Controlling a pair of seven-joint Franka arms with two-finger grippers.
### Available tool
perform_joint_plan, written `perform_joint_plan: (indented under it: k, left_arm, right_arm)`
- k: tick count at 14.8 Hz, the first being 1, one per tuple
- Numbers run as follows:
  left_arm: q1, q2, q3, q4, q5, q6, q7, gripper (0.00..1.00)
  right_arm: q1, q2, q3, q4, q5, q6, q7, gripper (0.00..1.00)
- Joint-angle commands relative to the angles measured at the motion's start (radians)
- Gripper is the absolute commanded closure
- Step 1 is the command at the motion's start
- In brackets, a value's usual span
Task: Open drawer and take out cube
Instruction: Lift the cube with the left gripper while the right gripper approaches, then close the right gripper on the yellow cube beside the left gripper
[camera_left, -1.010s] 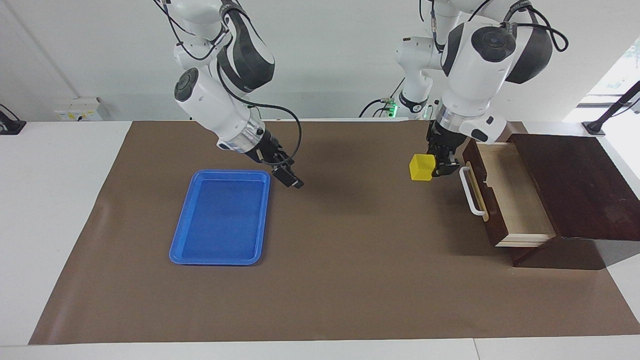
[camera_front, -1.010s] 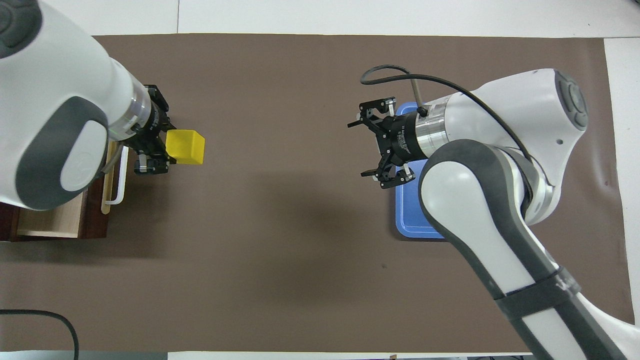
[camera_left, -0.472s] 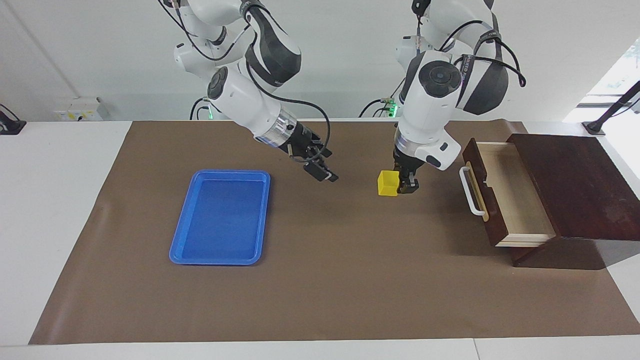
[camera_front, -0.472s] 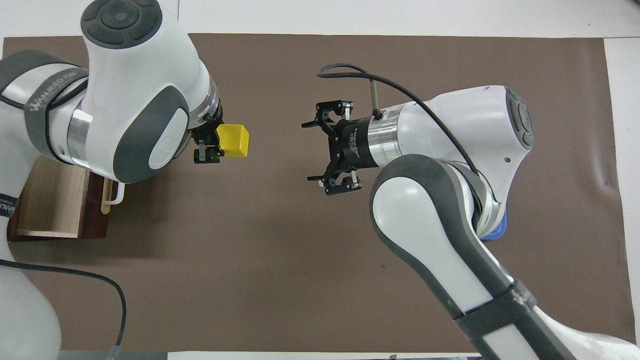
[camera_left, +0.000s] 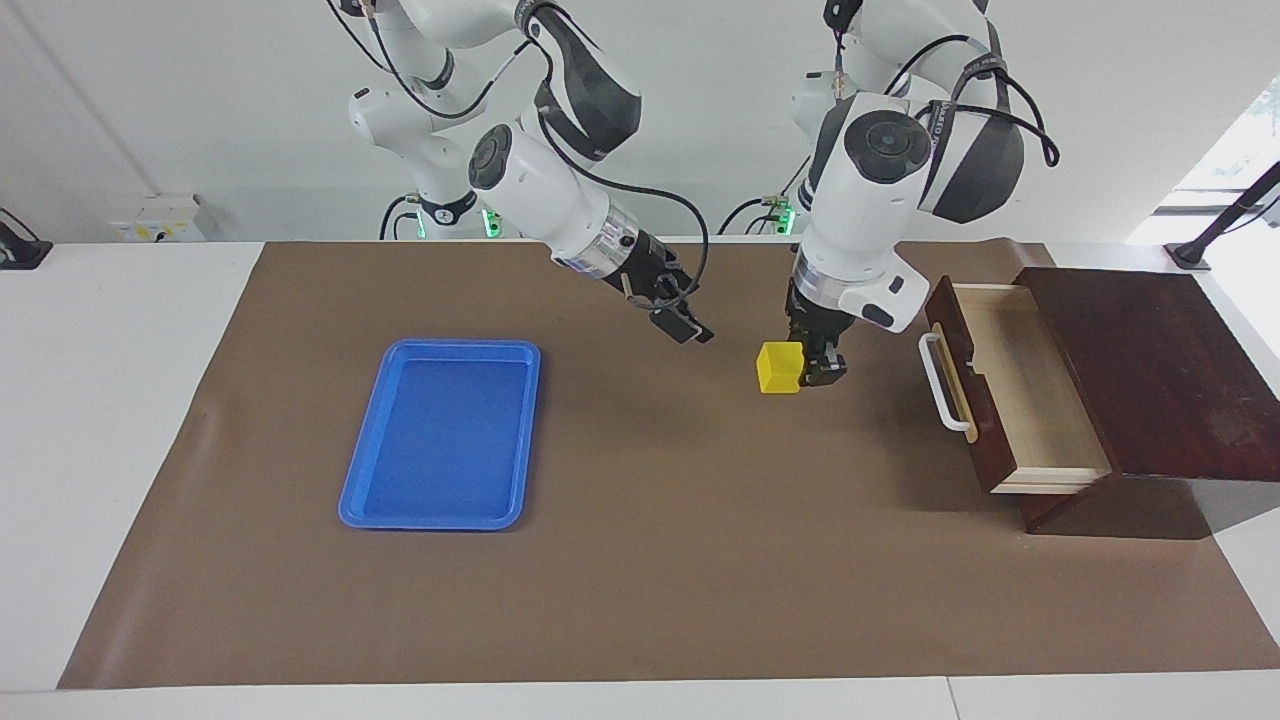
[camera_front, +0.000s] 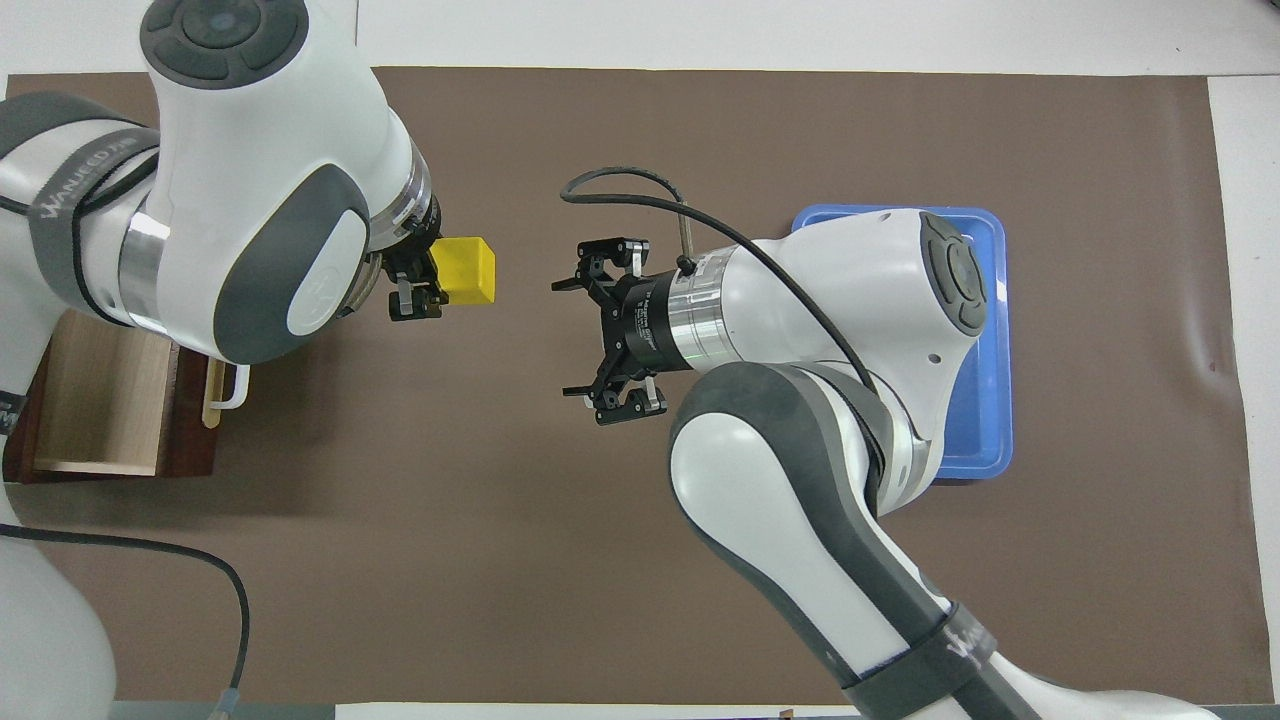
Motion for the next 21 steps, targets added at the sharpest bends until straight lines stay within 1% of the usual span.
perform_joint_plan:
  k: [1, 3, 5, 7, 9, 10, 11, 12, 14, 16, 19, 21]
  left_arm:
    - [-0.018, 0.013, 0.017, 0.031, -0.013, -0.018, -0.029, 1.00]
    - [-0.018, 0.015, 0.019, 0.031, -0.011, -0.022, -0.035, 1.00]
    - [-0.019, 0.015, 0.019, 0.031, -0.013, -0.019, -0.044, 1.00]
    - [-0.019, 0.015, 0.019, 0.031, -0.013, -0.019, -0.047, 1.00]
    - [-0.039, 0.013, 0.019, 0.031, -0.013, -0.024, -0.072, 1.00]
    - [-0.047, 0.013, 0.019, 0.031, -0.013, -0.021, -0.090, 1.00]
    - [-0.057, 0.013, 0.019, 0.031, -0.013, -0.021, -0.101, 1.00]
    - [-0.061, 0.013, 0.017, 0.029, -0.013, -0.018, -0.110, 1.00]
    - [-0.061, 0.011, 0.017, 0.028, -0.013, -0.018, -0.112, 1.00]
    - [-0.061, 0.010, 0.017, 0.028, -0.013, -0.021, -0.112, 1.00]
    - [-0.061, 0.007, 0.017, 0.022, -0.011, -0.028, -0.119, 1.00]
    - [-0.061, -0.002, 0.017, -0.003, -0.010, -0.027, -0.122, 1.00]
  right_arm:
    - [0.021, 0.038, -0.005, 0.043, 0.026, 0.046, 0.027, 0.00]
    - [0.019, 0.075, -0.007, 0.097, 0.020, 0.044, 0.041, 0.00]
    - [0.038, 0.144, -0.008, 0.173, -0.020, 0.040, 0.089, 0.00]
    - [0.050, 0.189, -0.007, 0.204, -0.072, 0.040, 0.118, 0.00]
    - [0.059, 0.239, -0.008, 0.287, -0.091, 0.020, 0.136, 0.00]
    - [0.058, 0.253, -0.008, 0.307, -0.101, -0.012, 0.150, 0.00]
    - [0.055, 0.282, -0.011, 0.353, -0.115, -0.040, 0.179, 0.00]
    - [0.058, 0.314, -0.011, 0.411, -0.131, -0.043, 0.210, 0.00]
    - [0.059, 0.322, -0.007, 0.417, -0.155, -0.028, 0.211, 0.00]
    - [0.055, 0.322, -0.007, 0.417, -0.155, -0.043, 0.213, 0.00]
    - [0.059, 0.321, -0.007, 0.414, -0.158, -0.026, 0.208, 0.00]
    - [0.056, 0.321, -0.007, 0.413, -0.158, -0.031, 0.208, 0.00]
